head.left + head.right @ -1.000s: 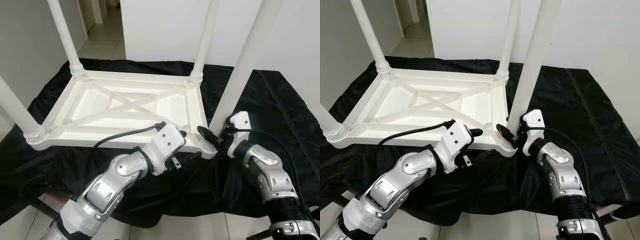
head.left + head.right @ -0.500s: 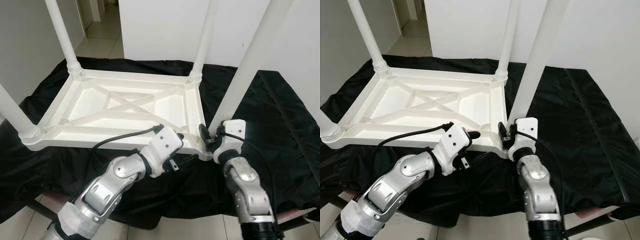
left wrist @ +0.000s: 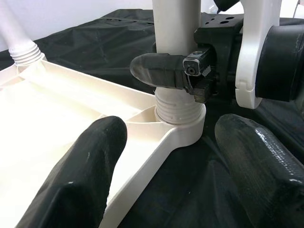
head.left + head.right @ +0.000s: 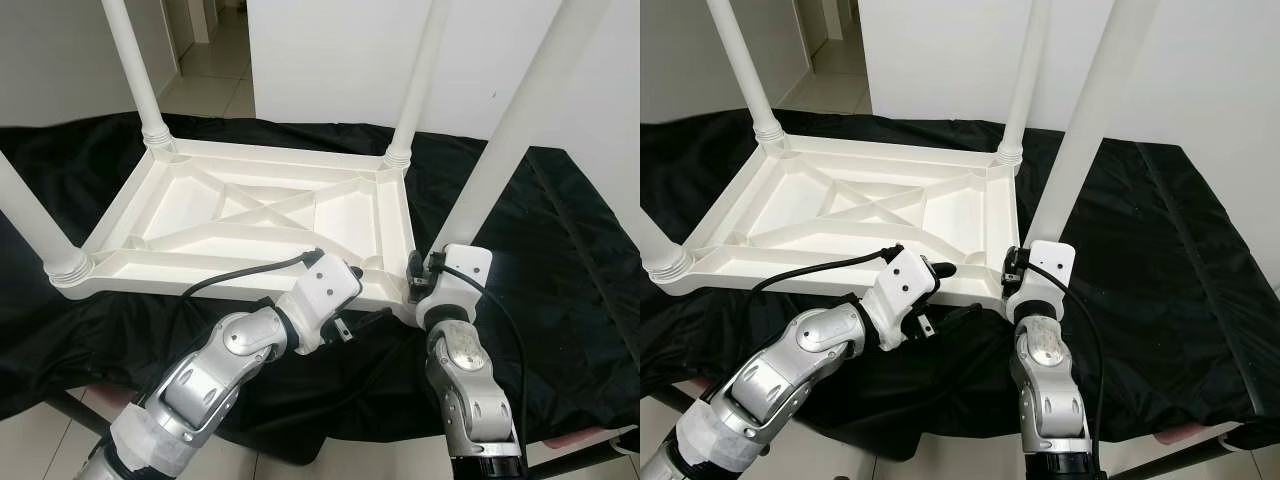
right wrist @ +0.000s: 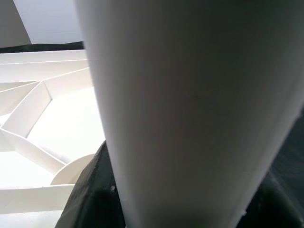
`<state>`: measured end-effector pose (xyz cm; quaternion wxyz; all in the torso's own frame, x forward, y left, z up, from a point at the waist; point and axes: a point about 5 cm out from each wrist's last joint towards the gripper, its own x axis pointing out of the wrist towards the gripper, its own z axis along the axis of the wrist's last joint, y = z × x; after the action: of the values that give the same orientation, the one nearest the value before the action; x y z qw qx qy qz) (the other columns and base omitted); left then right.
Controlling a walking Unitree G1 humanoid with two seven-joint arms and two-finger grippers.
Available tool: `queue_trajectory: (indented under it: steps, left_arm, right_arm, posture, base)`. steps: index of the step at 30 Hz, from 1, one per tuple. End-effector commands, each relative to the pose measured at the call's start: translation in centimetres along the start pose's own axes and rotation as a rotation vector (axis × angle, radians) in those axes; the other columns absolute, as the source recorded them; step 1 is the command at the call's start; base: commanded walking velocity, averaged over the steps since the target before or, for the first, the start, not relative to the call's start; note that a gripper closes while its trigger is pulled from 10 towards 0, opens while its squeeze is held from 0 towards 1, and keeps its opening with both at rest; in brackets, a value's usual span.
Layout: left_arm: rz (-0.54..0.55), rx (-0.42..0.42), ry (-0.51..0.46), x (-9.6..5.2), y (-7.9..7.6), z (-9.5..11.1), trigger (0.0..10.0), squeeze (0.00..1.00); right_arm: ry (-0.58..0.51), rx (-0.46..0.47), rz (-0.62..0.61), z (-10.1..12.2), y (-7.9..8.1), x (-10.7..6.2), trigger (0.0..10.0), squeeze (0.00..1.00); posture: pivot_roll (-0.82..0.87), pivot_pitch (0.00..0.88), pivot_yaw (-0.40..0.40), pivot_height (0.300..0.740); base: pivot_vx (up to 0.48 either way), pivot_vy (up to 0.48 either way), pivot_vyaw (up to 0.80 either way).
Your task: Building children table
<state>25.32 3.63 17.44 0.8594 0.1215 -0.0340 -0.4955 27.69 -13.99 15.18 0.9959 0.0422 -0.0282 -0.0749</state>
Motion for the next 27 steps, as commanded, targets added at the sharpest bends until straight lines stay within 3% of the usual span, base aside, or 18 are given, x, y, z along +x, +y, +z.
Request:
queue_trajectory:
  steps: [1,2,6,14,15,16,21,25,27]
  left_arm:
    - [-0.096,0.004,-0.008,-0.1,-0.6,0.2,10.0,0.00]
    - [-0.096,0.004,-0.009,0.0,-0.6,0.2,10.0,0.00]
    - [-0.096,0.005,-0.012,0.0,-0.6,0.3,10.0,0.00]
    - [-0.095,0.007,-0.015,0.1,-0.5,0.3,10.0,0.00]
    - [-0.096,0.008,-0.016,0.1,-0.5,0.3,10.0,0.00]
    - [-0.097,0.008,-0.016,0.1,-0.5,0.3,10.0,0.00]
    - [-0.097,0.009,-0.016,0.1,-0.5,0.3,10.0,0.00]
    - [-0.097,0.009,-0.016,0.1,-0.5,0.3,10.0,0.00]
    - [-0.096,0.013,-0.017,0.2,-0.4,0.3,10.0,0.00]
  right_arm:
    - [0.055,0.085,-0.003,-1.1,1.0,-0.6,10.0,0.00]
    - [0.036,0.096,0.018,-0.9,0.9,-0.6,10.0,1.00]
    - [-0.013,0.087,0.083,-0.1,0.2,-0.5,10.0,1.00]
    - [0.011,0.066,0.201,-0.1,-1.6,-0.1,10.0,1.00]
    - [0.017,0.048,0.268,0.0,-1.9,0.0,10.0,0.05]
    - [0.008,0.026,0.326,0.2,-2.1,0.2,10.0,0.00]
    - [-0.016,-0.075,0.506,0.6,-2.6,0.9,10.0,0.00]
    - [-0.022,-0.097,0.537,0.6,-2.7,1.1,10.0,0.00]
    - [-0.012,-0.118,0.644,0.6,-3.1,1.9,10.0,0.00]
  posture:
    - [-0.01,0.021,-0.014,0.740]
    - [-0.01,0.018,-0.013,0.740]
    - [-0.01,0.015,-0.015,0.740]
    - [-0.01,0.010,-0.015,0.740]
    - [-0.01,0.009,-0.014,0.740]
    - [-0.01,0.009,-0.015,0.740]
    - [-0.01,0.006,-0.012,0.740]
    - [-0.01,0.006,-0.012,0.740]
    - [-0.01,0.001,-0.010,0.740]
  base:
    - [0.000,0.000,0.00]
    - [0.000,0.000,0.00]
    - [0.000,0.000,0.00]
    - [0.000,0.000,0.00]
    - [0.000,0.000,0.00]
    - [0.000,0.000,0.00]
    - [0.000,0.000,0.00]
    - [0.000,0.000,0.00]
    - [0.000,0.000,0.00]
